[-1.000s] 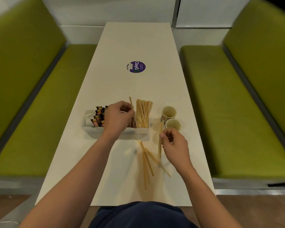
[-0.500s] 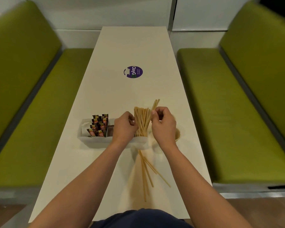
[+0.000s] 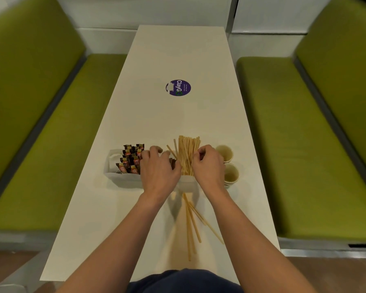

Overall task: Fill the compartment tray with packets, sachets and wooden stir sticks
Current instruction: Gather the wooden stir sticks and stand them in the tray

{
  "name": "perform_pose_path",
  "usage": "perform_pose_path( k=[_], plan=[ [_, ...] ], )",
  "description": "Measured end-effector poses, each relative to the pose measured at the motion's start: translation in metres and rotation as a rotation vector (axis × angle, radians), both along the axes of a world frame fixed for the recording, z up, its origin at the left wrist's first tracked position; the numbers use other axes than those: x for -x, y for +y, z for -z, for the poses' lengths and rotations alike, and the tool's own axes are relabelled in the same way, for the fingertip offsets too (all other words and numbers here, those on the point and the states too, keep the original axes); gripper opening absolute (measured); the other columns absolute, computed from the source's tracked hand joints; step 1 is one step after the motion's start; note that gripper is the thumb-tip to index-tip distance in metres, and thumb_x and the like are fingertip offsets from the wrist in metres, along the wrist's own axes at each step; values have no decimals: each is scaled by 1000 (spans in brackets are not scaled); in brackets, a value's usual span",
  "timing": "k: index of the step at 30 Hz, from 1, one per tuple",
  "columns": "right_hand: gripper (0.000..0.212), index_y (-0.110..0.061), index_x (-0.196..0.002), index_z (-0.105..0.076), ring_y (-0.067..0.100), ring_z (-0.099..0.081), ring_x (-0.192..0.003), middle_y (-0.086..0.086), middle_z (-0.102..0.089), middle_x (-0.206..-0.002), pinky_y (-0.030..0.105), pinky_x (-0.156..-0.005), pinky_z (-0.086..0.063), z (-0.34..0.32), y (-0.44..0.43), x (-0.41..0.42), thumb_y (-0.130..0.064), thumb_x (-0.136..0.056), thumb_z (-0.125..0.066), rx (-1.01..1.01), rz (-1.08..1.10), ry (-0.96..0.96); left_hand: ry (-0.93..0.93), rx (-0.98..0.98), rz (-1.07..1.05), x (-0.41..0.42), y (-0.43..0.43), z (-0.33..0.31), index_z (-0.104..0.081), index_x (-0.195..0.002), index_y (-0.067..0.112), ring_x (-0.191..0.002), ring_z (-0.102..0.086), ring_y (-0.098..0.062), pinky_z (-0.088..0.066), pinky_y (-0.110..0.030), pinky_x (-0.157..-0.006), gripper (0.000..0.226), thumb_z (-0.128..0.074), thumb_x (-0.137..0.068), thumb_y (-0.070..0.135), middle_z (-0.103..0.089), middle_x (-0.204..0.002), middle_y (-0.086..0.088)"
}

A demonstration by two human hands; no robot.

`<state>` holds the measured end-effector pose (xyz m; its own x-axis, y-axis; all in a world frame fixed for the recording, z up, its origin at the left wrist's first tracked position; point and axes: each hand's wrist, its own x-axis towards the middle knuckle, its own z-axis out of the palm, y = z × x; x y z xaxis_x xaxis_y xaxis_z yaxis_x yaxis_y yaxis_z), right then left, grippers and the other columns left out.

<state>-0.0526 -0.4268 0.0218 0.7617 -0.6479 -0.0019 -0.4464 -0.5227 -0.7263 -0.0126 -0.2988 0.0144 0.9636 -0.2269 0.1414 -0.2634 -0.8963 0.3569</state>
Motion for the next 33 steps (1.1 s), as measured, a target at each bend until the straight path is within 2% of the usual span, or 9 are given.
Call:
perform_pose_path(
  k=[4,8,11,14,17,21,27,30,33],
  plan=[
    [19,-15,-112,-61,17,-64,-94,-1,-65,-105,40,-82,-56,2,-3,2,-26,-97,-61,-31,0,4,109,-27,23,-2,-14,-3,-57,-140,15,-141,-27,-34,-26,-48,-112,55,-53,-95,47,-38,-156,-11],
    [43,-16,-132,-51,20,-62,-107,1,-58,-126,41,-90,-54,3,-1,5,-30,-94,-63,-120,18,-29,155,31,94,-3,-23,-1,-34,-153,17,-146,-23,-31,-22,-50,-113,61,-48,-100,43,-38,-158,-8],
    [60,-15,-153,-34,25,-54,-131,5,-49,-150,48,-106,-47,1,4,2,-33,-100,-54,-191,-11,-14,258,99,75,-7,-28,0,-12,-159,7,-153,-13,-26,-15,-51,-117,72,-44,-103,38,-41,-156,-9],
    [63,-15,-162,-19,28,-39,-147,7,-39,-161,46,-118,-35,-3,5,-5,-33,-105,-41,-290,-45,20,337,34,117,-11,-32,0,-1,-158,-3,-156,2,-25,-4,-51,-123,76,-42,-105,32,-22,-166,-12],
    [54,-17,-157,-31,32,-44,-142,7,-49,-154,46,-116,-36,-2,4,-13,-35,-106,-32,-367,-29,57,363,35,156,-18,-37,5,-9,-158,-1,-157,1,-25,1,-54,-123,66,-38,-105,25,-21,-166,-11],
    [36,-20,-126,-60,27,-62,-115,3,-68,-122,47,-101,-48,1,11,-19,-31,-108,-30,-412,-47,-9,300,142,204,-21,-40,7,-38,-147,13,-150,-30,-25,-4,-58,-123,43,-35,-105,23,-56,-143,-3],
    [35,-23,-127,-59,11,-54,-96,-5,-66,-114,29,-81,-37,1,13,-12,-31,-111,-29,-320,-116,-49,230,277,184,-20,-33,8,-53,-137,22,-121,-58,-19,-12,-51,-121,35,-33,-108,27,-68,-122,2],
    [33,-23,-124,-59,12,-53,-94,-6,-65,-109,30,-80,-37,1,11,-13,-29,-110,-30,-279,-138,-49,238,268,135,-24,-33,6,-57,-133,21,-121,-58,-21,-18,-52,-121,36,-35,-107,31,-67,-124,0],
    [34,-20,-117,-61,19,-56,-97,0,-67,-108,34,-80,-38,7,10,-13,-29,-110,-29,-254,-152,11,265,182,145,-28,-30,8,-62,-111,17,-108,-60,-27,-31,-53,-112,33,-33,-107,31,-68,-105,-3]
  ],
)
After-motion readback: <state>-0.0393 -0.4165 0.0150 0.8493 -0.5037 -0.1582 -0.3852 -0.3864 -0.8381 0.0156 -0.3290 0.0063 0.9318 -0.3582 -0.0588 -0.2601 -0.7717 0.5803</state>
